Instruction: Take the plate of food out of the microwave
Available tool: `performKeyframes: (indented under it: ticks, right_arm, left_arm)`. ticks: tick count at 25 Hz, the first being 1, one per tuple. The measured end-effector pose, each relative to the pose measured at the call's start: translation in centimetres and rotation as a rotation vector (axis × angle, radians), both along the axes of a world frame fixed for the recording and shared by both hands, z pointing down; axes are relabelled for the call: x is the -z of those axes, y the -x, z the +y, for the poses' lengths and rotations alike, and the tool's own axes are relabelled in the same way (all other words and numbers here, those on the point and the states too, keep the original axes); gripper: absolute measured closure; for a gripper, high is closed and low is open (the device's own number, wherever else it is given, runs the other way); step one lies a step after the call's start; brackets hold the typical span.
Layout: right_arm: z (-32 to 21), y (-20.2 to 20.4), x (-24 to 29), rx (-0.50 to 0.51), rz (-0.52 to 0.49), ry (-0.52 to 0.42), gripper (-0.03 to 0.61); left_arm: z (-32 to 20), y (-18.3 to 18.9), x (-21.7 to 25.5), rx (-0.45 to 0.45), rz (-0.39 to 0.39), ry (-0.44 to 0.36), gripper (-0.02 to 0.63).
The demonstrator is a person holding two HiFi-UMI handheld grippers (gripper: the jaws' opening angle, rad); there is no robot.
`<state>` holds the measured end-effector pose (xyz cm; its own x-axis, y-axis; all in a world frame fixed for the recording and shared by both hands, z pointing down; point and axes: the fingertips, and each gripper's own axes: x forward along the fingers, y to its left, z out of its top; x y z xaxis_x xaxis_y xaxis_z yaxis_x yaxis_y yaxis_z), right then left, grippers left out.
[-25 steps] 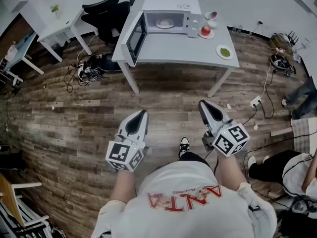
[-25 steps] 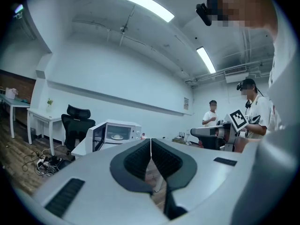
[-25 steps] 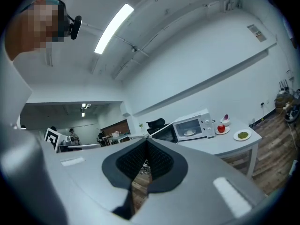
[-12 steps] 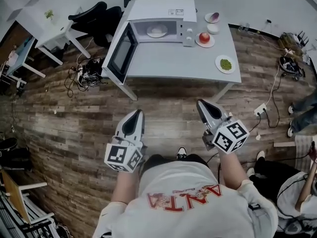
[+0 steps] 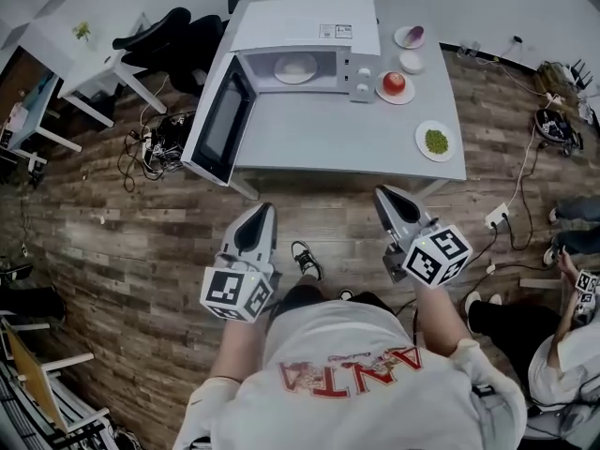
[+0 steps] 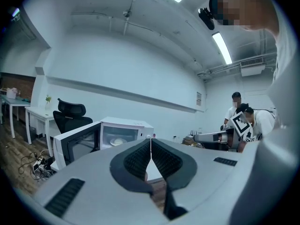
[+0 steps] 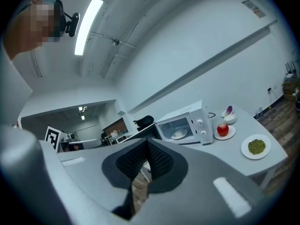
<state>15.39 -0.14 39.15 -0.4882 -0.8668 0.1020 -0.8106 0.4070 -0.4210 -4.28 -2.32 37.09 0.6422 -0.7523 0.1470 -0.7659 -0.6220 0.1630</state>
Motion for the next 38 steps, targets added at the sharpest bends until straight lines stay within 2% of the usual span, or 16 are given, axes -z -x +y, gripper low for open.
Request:
performKeyframes:
  ticks: [6, 13, 18, 21, 24, 29, 30, 31, 32, 38]
  right_arm:
    - [-7.8, 0.5, 0.7, -0.035, 0.013, 0.007, 0.583]
    - [-17.1, 2.9, 1.2, -0.068, 0.026, 0.018, 0.583]
    - [-21.0, 3.2, 0.7, -0.093, 0.008, 0.041, 0.583]
    - [-22.8, 2.7, -0.5, -0.103, -0.015, 0.086, 0.583]
    - [-25.2, 1.9, -2.6, -0.112, -0.09, 0.159, 0.583]
    - [-30.3, 1.4, -7.1, -0.077, -0.258, 0.275, 0.583]
    - [-31.3, 1.4, -7.9, -0.063, -0.289, 0.297, 0.565]
    - [-32.3, 1.5, -8.9, -0.055, -0.318, 0.322, 0.508]
    - [-33.3, 1.5, -9.9, -0.055, -0.345, 0.348, 0.488]
    - [-38.2, 1.9, -15.0, -0.128, -0.555, 0.47, 0.488]
  left_arm:
    - [-8.6, -0.4, 0.3, -0.033, 0.003, -0.027, 0.601]
    - [-17.7, 0.8, -0.5, -0.024, 0.019, 0.027, 0.6]
    - [-21.1, 0.6, -1.7, -0.051, 0.027, 0.06, 0.601]
    - [-22.0, 0.2, -2.1, -0.06, 0.041, 0.071, 0.6]
    - [-22.8, -0.3, -2.5, -0.058, 0.036, 0.079, 0.6]
    - [-24.3, -0.8, -2.8, 0.01, 0.022, 0.093, 0.601]
    - [-24.6, -0.9, -2.9, 0.025, 0.022, 0.097, 0.6]
    - [-24.8, -1.0, -3.0, 0.04, 0.019, 0.101, 0.601]
    - [-25.0, -1.1, -3.3, 0.054, 0.014, 0.104, 0.601]
    - [-26.4, -1.2, -4.9, 0.116, -0.008, 0.122, 0.6]
